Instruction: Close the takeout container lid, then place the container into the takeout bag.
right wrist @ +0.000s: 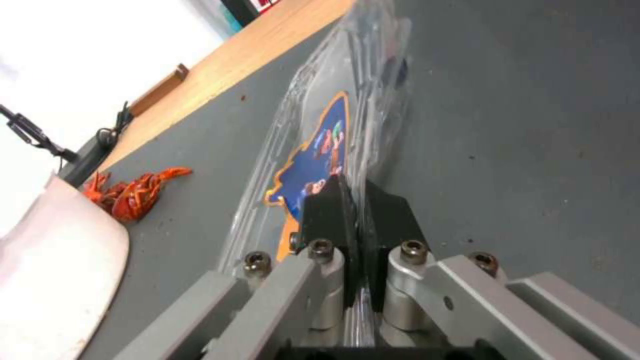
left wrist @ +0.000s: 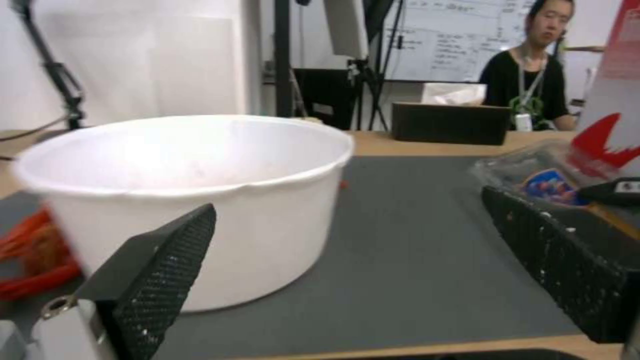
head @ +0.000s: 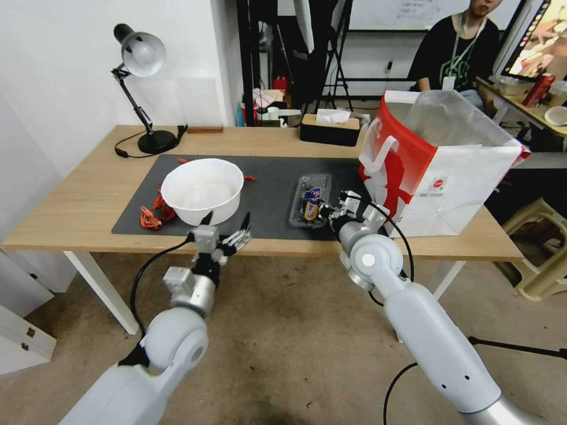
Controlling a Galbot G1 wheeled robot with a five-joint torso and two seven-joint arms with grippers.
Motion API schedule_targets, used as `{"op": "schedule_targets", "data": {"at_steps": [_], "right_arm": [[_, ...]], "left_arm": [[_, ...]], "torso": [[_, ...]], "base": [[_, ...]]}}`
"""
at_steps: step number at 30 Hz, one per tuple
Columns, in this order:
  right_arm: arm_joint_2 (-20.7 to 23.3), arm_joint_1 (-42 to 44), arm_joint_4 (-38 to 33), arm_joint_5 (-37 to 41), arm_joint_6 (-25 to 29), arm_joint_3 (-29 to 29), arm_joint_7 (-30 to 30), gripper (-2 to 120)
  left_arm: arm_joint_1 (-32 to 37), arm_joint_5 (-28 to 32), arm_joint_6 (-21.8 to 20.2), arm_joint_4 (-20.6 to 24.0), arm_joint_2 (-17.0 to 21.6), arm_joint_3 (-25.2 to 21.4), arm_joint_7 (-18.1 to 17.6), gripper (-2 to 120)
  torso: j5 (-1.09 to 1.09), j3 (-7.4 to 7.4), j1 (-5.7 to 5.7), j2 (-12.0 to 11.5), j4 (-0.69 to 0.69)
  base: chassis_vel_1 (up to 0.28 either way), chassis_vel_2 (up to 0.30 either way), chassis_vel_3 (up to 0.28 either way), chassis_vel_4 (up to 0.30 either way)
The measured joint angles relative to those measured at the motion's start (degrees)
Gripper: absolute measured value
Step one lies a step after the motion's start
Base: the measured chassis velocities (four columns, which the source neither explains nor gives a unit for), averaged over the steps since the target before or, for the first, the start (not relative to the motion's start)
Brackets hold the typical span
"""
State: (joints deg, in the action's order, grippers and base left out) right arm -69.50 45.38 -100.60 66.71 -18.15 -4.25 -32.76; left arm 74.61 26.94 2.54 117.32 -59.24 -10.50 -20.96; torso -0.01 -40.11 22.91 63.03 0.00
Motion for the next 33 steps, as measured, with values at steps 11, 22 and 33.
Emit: {"op": "schedule_targets", "data": {"at_steps": [11,22,33], "right_arm": [[0.02,0.07,-0.48,-0.15,0.11,-0.12,0.23,0],[0.19,0.17,-1.74,0.04,0.19,-0.8,0.76,0],[3.72,-2.94,-12.27,5.7,-0.73,-6.45,1.29,0]], "left_arm": [[9.98,-4.53,5.25,0.11,-2.32,-5.46,0.38,100],[14.28,-7.33,7.31,-0.83,-2.61,-7.28,0.43,100],[14.25,-7.15,7.43,-1.35,-2.75,-8.15,0.37,100]], "torso": [[0.01,0.0,0.0,0.0,0.0],[0.02,0.0,0.01,0.0,0.0],[0.02,0.0,0.01,-0.01,0.0]], "base": [[0.0,0.0,0.0,0.0],[0.0,0.0,0.0,0.0],[0.0,0.0,0.0,0.0]]}}
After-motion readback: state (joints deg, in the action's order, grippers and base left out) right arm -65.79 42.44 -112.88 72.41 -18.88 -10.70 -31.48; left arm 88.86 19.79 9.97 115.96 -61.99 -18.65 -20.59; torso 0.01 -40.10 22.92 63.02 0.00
